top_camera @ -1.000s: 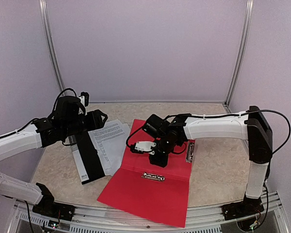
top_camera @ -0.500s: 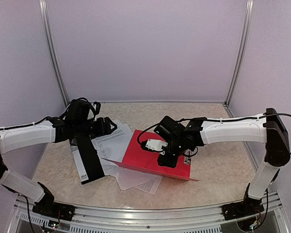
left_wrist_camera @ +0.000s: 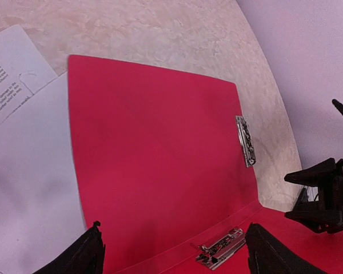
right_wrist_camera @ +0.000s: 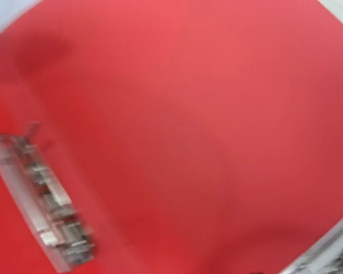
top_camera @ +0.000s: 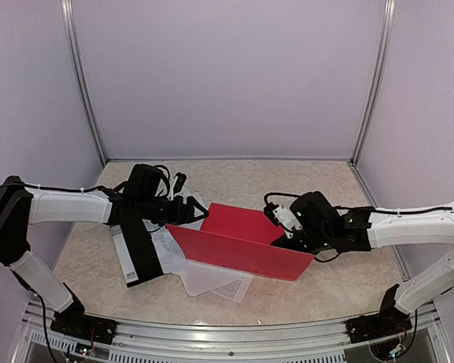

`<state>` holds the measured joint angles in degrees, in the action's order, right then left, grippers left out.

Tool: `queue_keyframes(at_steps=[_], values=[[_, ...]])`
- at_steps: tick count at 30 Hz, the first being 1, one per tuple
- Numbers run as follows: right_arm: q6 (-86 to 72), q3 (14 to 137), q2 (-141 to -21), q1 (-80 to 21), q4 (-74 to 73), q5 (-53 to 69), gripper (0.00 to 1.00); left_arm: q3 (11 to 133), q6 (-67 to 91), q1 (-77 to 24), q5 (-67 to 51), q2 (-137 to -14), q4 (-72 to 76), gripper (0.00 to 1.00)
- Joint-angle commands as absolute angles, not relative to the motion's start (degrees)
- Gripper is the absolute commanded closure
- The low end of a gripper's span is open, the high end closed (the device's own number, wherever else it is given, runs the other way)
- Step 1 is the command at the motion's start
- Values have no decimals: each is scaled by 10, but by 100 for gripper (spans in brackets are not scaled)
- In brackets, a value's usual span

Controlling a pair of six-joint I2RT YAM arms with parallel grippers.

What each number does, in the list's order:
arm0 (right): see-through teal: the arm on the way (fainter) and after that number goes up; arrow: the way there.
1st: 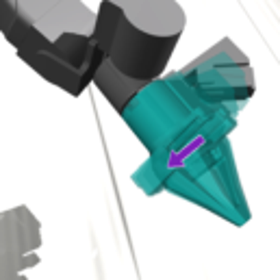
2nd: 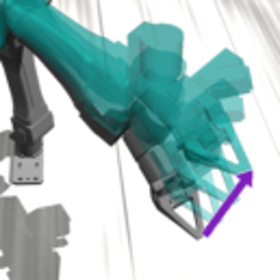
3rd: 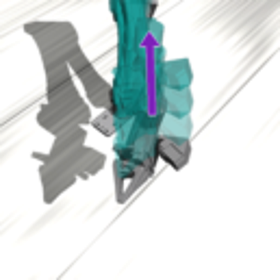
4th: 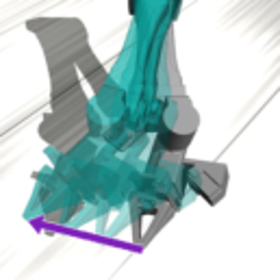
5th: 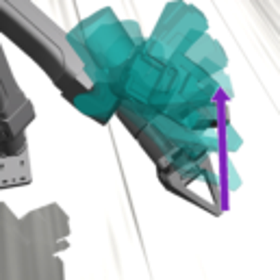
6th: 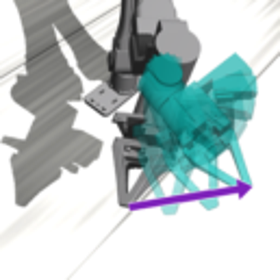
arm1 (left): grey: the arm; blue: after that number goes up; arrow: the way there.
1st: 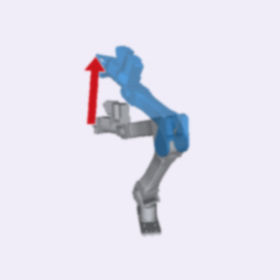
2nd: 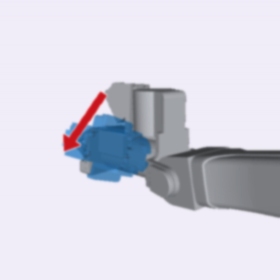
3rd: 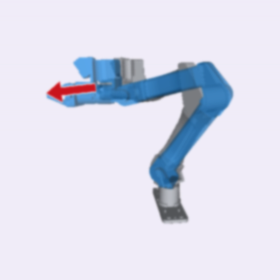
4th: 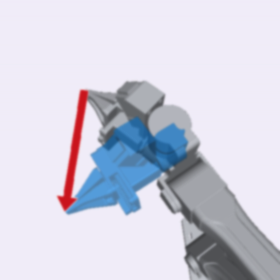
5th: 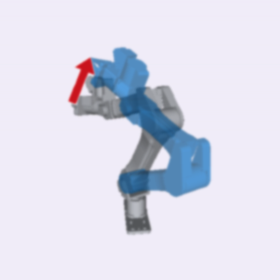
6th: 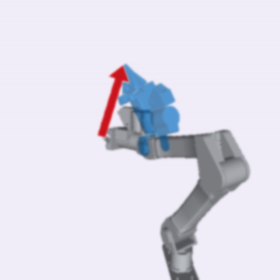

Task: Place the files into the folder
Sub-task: Rotate the folder at the center of the board.

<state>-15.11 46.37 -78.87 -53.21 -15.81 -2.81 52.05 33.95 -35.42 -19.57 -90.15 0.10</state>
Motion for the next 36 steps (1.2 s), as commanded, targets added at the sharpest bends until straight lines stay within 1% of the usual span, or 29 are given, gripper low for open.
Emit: queue_keyframes(at_steps=[1, 4, 9, 12, 18, 20, 23, 29, 31, 33, 36], values=[[-193, 421, -752, -584, -88, -13, 46, 476, 316, -377, -269, -886, 82, 19], [-212, 413, -759, -614, -116, -39, 48, 445, 281, -404, -277, -860, 106, 21], [-265, 386, -765, -635, -150, -70, 52, 442, 234, -442, -278, -840, 68, 26], [-314, 365, -754, -640, -179, -103, 53, 437, 215, -463, -288, -833, 53, 30], [-412, 341, -722, -640, -245, -163, 54, 414, 166, -521, -313, -822, 29, 39], [-451, 334, -706, -640, -256, -177, 53, 415, 151, -542, -302, -824, 15, 40], [-506, 320, -669, -640, -257, -182, 45, 422, 146, -562, -289, -834, 2, 43], [-601, 290, -584, -639, -272, -235, 35, 458, 121, -611, -267, -875, -27, 47], [-604, 285, -569, -629, -274, -252, 32, 471, 106, -632, -249, -893, -40, 47], [-586, 288, -570, -608, -270, -256, 32, 484, 100, -648, -239, -910, -45, 48], [-540, 305, -602, -570, -253, -245, 33, 513, 96, -672, -231, -934, -46, 48]])
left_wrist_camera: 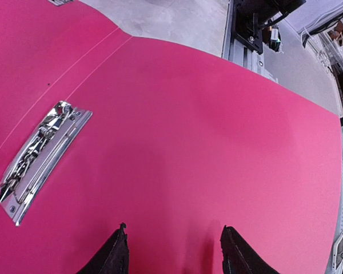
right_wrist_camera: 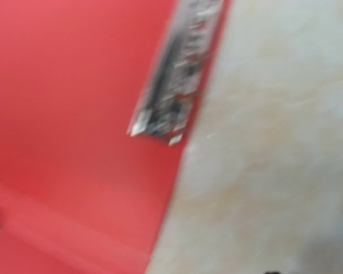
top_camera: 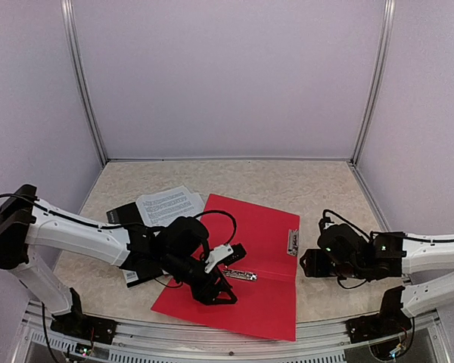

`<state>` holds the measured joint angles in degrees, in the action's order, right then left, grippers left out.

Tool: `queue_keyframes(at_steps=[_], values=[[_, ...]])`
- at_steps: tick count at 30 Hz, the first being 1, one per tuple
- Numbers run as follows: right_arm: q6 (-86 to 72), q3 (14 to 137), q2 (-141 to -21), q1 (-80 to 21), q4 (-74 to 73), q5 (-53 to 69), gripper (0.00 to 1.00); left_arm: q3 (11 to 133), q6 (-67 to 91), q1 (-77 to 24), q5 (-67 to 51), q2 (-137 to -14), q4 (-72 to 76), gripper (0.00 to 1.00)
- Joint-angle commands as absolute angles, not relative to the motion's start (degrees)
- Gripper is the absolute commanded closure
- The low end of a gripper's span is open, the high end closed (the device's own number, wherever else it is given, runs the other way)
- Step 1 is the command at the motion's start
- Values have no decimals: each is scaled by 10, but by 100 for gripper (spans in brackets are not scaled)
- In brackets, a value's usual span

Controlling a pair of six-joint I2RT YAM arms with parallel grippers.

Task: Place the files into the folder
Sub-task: Rotate the folder at the center of the board.

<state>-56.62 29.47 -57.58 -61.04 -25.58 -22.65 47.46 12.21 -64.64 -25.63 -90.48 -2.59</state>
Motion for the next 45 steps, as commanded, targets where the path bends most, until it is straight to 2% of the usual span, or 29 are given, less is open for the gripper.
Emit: queue_keyframes(at_steps=[1, 8, 19, 42, 45], values=[[-522, 313, -620, -550, -246, -241, 34, 524, 93, -680, -224, -949, -50, 48], [-394, 380, -773, -475, -166, -227, 39, 568, 88, -710, -191, -1001, -67, 48], [-326, 465, -902, -427, -78, -161, 37, 558, 89, -710, -157, -993, -58, 48], [-354, 406, -915, -416, -30, -154, 41, 577, 87, -709, -135, -1002, -64, 47], [-353, 403, -930, -414, -17, -144, 44, 577, 88, -708, -132, -1004, -64, 47]])
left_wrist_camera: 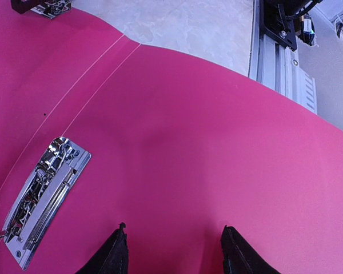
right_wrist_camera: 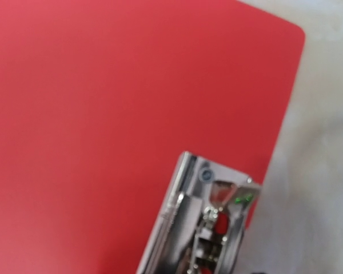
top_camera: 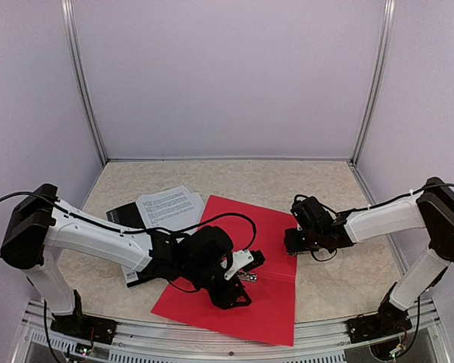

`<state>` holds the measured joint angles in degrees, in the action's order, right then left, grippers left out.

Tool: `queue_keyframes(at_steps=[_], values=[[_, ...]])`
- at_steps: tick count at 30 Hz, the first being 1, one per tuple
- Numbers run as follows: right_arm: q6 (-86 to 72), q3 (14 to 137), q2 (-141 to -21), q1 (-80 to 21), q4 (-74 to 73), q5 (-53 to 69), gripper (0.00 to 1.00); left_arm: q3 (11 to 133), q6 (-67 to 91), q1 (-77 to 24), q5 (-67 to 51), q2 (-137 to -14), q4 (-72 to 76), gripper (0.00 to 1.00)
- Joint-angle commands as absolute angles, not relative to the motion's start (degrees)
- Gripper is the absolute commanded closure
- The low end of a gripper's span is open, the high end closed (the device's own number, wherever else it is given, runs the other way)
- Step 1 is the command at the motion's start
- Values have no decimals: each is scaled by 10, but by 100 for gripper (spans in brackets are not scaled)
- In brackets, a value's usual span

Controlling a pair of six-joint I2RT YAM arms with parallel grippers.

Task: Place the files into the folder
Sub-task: Rotate the folder at the center of the board.

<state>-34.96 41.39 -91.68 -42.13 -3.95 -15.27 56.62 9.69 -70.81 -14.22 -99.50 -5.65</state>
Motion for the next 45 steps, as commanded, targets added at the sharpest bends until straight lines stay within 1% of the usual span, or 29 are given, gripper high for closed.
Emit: queue_keyframes(at_steps=[1, 10, 13, 17, 22, 25, 28, 32, 35, 38, 40, 41, 42, 43, 45], values=[[-353, 403, -936, -413, -12, -140, 46, 577, 88, -708, -131, -1004, -64, 47], [-314, 418, -962, -387, -19, -118, 67, 579, 92, -700, -104, -988, -65, 46], [-273, 440, -962, -367, -51, -110, 76, 572, 107, -684, -94, -965, -59, 43], [-204, 485, -964, -327, -108, -78, 87, 546, 138, -655, -79, -915, -27, 33], [-121, 522, -961, -274, -145, -37, 94, 511, 172, -612, -63, -834, 9, 26], [-108, 539, -966, -271, -159, -22, 98, 503, 148, -600, -80, -812, 6, 26], [-119, 537, -957, -272, -150, 6, 98, 506, 134, -601, -116, -825, -14, 28], [-141, 512, -902, -272, -136, 30, 93, 502, 132, -614, -174, -847, -26, 31], [-164, 501, -846, -272, -151, 40, 83, 495, 124, -632, -225, -844, -32, 31], [-210, 484, -784, -273, -168, 48, 66, 496, 110, -652, -273, -837, -38, 30], [-245, 465, -750, -273, -181, 58, 54, 508, 98, -668, -272, -842, -53, 30], [-264, 451, -735, -273, -187, 67, 41, 517, 92, -675, -266, -848, -61, 30], [-282, 434, -717, -275, -190, 76, 30, 524, 86, -682, -259, -858, -68, 30], [-300, 413, -695, -277, -191, 87, 24, 531, 80, -688, -250, -864, -73, 30], [-348, 365, -643, -283, -193, 96, 19, 539, 70, -697, -237, -876, -79, 30]])
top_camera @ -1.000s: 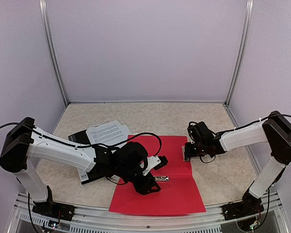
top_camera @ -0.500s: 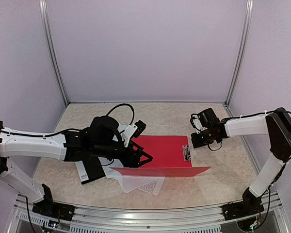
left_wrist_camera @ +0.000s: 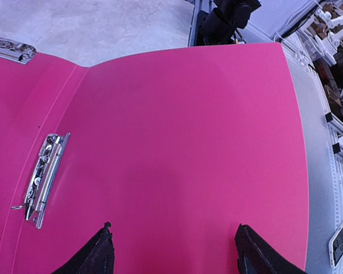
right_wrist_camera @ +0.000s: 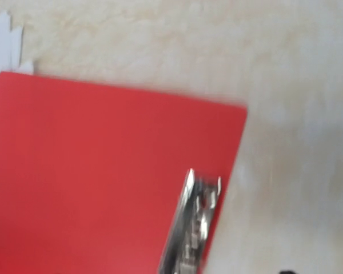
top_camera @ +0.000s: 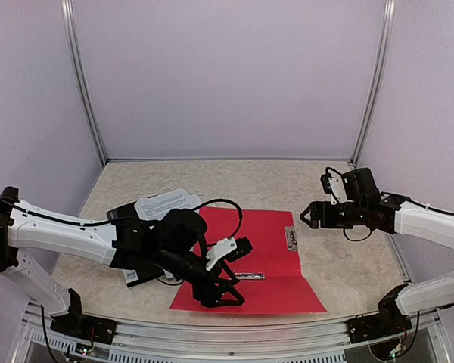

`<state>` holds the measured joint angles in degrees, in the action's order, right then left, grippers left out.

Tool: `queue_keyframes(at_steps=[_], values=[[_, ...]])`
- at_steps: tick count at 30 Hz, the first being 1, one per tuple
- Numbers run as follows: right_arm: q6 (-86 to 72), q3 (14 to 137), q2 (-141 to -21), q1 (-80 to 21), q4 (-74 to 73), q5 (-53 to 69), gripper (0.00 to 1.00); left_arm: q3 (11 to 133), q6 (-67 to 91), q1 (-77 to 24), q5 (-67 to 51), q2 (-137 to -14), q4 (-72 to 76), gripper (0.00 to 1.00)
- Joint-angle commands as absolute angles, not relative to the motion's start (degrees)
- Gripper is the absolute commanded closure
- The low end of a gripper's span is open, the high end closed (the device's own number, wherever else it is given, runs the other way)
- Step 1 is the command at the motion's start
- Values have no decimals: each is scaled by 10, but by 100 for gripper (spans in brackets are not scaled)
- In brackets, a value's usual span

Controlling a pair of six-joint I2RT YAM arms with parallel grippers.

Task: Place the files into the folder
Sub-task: Rotate the folder at the center of the board.

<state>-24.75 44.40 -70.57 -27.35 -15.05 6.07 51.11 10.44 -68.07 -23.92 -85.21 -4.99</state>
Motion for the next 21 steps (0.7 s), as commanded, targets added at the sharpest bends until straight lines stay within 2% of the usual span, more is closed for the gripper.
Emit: queue_keyframes(at_steps=[1, 6, 9, 14, 21], values=[[-372, 338, -611, -288, -191, 104, 18, 541, 67, -701, -231, -883, -80, 30], [-498, 237, -423, -307, -222, 136, 19, 557, 58, -713, -218, -905, -82, 32], [-546, 201, -372, -329, -244, 141, 22, 573, 54, -717, -211, -927, -82, 34], [-534, 218, -413, -373, -279, 111, 23, 598, 64, -718, -177, -962, -77, 36], [-483, 247, -563, -404, -224, 81, 22, 600, 98, -709, -130, -982, -60, 36]])
